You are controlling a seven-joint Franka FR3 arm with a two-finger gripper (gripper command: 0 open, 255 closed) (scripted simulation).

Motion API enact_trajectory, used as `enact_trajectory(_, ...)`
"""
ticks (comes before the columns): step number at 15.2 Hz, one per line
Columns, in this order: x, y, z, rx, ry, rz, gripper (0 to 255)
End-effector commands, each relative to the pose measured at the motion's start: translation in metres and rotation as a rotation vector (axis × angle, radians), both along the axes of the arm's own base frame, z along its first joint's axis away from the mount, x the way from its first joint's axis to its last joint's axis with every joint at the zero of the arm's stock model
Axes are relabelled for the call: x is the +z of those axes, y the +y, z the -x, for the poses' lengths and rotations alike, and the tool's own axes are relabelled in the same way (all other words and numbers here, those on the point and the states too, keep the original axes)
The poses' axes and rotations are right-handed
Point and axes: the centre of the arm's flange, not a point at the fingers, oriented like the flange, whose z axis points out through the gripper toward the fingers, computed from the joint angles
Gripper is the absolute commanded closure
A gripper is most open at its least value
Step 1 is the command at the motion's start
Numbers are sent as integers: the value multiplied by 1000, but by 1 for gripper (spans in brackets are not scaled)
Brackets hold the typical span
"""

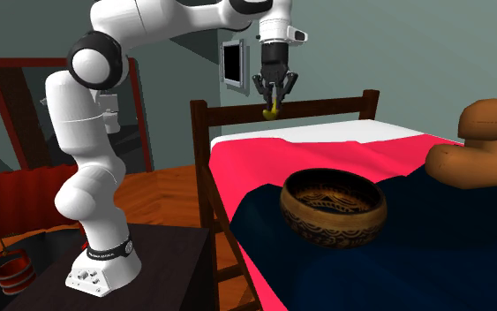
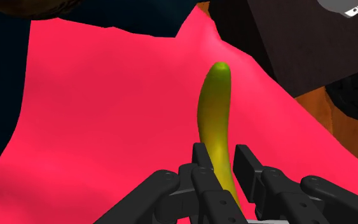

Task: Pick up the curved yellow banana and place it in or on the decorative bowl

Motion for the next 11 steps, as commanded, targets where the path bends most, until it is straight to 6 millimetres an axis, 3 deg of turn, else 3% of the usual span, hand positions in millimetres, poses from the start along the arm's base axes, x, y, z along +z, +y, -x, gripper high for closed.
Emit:
enact_trajectory(1, 2, -26, -11, 1, 0, 0, 255)
enact_trajectory(11, 4, -148, -60, 1, 0, 0, 255)
